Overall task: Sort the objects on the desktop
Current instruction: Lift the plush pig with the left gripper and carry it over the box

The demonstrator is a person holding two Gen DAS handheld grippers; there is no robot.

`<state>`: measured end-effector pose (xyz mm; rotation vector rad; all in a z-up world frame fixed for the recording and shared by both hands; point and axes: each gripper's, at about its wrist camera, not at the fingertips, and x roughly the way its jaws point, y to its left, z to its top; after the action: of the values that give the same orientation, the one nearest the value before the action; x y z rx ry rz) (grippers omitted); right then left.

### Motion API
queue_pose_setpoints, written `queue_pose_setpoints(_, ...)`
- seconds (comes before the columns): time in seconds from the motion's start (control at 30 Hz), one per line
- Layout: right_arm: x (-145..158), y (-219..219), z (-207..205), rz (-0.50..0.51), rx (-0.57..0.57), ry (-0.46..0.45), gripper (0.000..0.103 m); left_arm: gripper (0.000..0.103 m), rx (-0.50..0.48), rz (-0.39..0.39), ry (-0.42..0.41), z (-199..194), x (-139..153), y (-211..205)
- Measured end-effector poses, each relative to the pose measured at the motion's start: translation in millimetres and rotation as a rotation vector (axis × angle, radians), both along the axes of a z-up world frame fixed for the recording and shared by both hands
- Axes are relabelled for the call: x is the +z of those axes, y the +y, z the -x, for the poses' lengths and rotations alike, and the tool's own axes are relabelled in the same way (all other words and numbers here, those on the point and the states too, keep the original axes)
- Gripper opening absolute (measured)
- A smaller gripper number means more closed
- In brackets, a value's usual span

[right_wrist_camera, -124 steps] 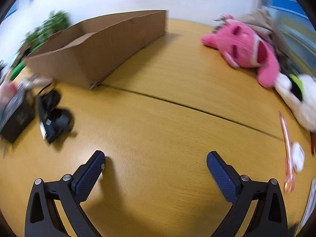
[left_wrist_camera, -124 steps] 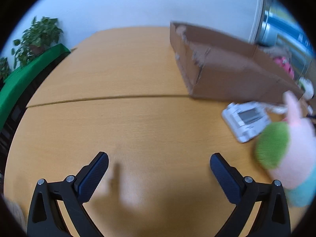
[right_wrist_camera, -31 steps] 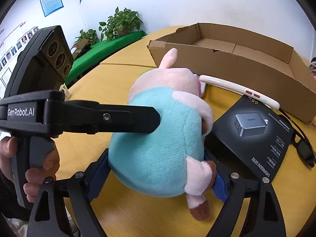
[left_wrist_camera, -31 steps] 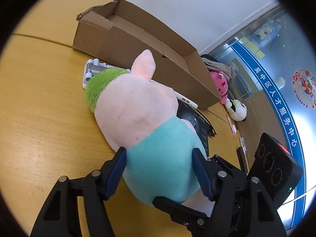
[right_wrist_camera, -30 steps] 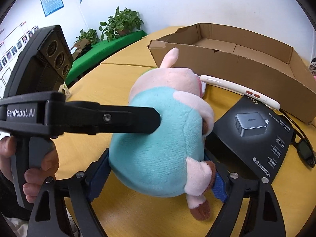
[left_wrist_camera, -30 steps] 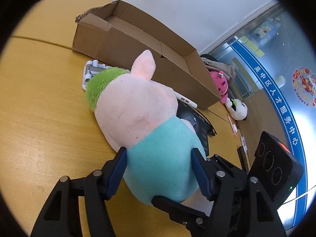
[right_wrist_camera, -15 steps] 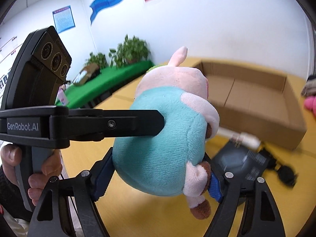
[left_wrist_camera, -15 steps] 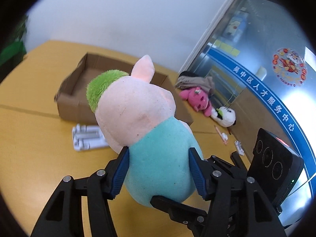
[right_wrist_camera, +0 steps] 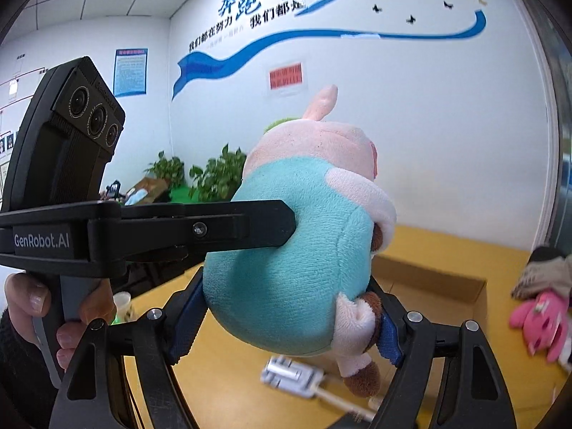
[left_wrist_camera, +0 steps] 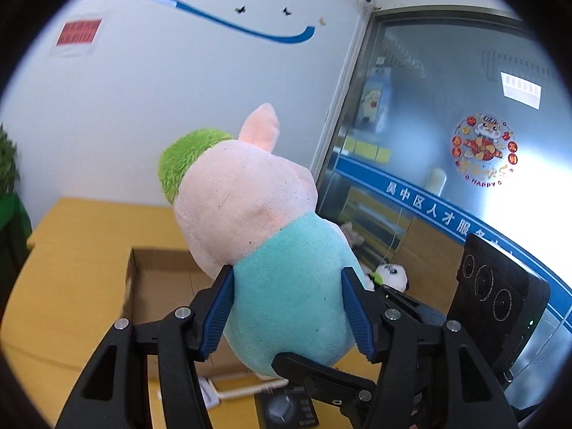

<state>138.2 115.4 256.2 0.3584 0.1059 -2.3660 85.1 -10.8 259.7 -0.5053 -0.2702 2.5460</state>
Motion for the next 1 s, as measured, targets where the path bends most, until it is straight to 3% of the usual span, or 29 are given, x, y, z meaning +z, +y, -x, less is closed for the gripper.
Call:
queue_pose_setpoints(0.2, 58, -9, 20, 0.037, -0.011, 0.073, 0.084, 0.058, -0.01, 0.014, 0.092, 26, 52, -6)
queue_pose_setpoints(0.43, 95, -25, 56, 0.053, -0.036, 0.093, 0.084, 0.058, -0.036, 0.011, 0.112, 61, 83, -6)
queue_pose_setpoints(0.63, 99, -39, 104, 0.086, -0.054, 0.059, 0.084, 0.058, -0.042, 0.054, 0.092, 101, 93, -8)
queue_pose_setpoints(0.77, 94, -38, 131, 0.086, -0.063, 0.054, 0.084, 0.058, -0.058, 0.039, 0.073, 131, 92, -20)
queue_pose_setpoints(1.0, 68, -52, 201, 0.1, -0.085, -0.018, 0.084, 0.058, -0.057, 0.046, -0.001, 197, 54, -32)
